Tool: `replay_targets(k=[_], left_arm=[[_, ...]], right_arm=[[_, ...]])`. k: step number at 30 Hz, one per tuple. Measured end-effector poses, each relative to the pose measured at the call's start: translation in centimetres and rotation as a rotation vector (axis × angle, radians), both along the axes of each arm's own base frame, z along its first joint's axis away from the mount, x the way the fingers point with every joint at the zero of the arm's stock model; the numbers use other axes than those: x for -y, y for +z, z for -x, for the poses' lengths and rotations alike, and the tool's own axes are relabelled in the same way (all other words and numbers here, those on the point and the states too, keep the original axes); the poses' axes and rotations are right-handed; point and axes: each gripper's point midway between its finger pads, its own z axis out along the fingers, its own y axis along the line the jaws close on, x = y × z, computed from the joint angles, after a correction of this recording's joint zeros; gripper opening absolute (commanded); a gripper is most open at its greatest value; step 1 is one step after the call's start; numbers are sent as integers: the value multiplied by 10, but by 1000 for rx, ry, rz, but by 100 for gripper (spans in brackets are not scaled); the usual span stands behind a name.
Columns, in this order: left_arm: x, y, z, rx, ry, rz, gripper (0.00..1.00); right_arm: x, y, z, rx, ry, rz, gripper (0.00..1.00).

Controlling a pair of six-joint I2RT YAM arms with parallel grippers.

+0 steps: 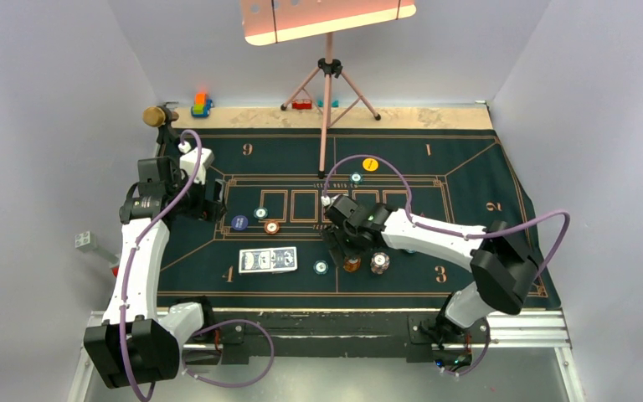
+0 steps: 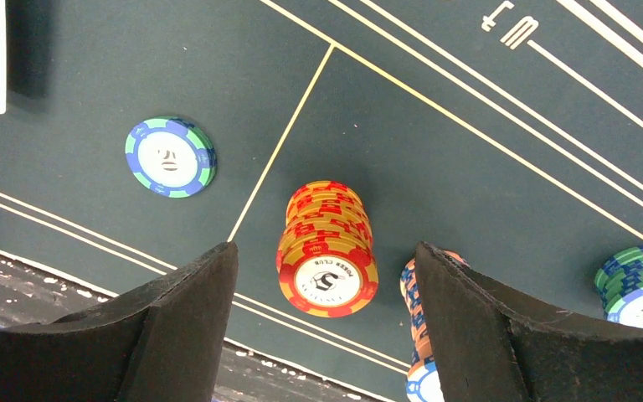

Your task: Distribute texas hold em gaming equipment

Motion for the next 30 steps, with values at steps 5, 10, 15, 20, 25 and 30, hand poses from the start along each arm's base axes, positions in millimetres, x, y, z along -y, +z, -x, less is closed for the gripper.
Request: replay_targets(k=[5, 10, 15, 20, 25, 30], left_arm=[[0, 0, 0, 0, 0, 0, 100], [0, 0, 0, 0, 0, 0, 100], [0, 0, 0, 0, 0, 0, 100], [0, 0, 0, 0, 0, 0, 100], [0, 0, 0, 0, 0, 0, 100], [0, 0, 0, 0, 0, -1, 100]], right_arm=[[-2, -9, 2, -16, 11, 10, 77], [-1, -16, 5, -36, 18, 18, 69], [0, -18, 6, -38, 21, 20, 59], [-1, -18, 5, -36, 24, 19, 47], [0, -18, 5, -36, 24, 20, 37], [0, -18, 5, -37, 24, 23, 30]])
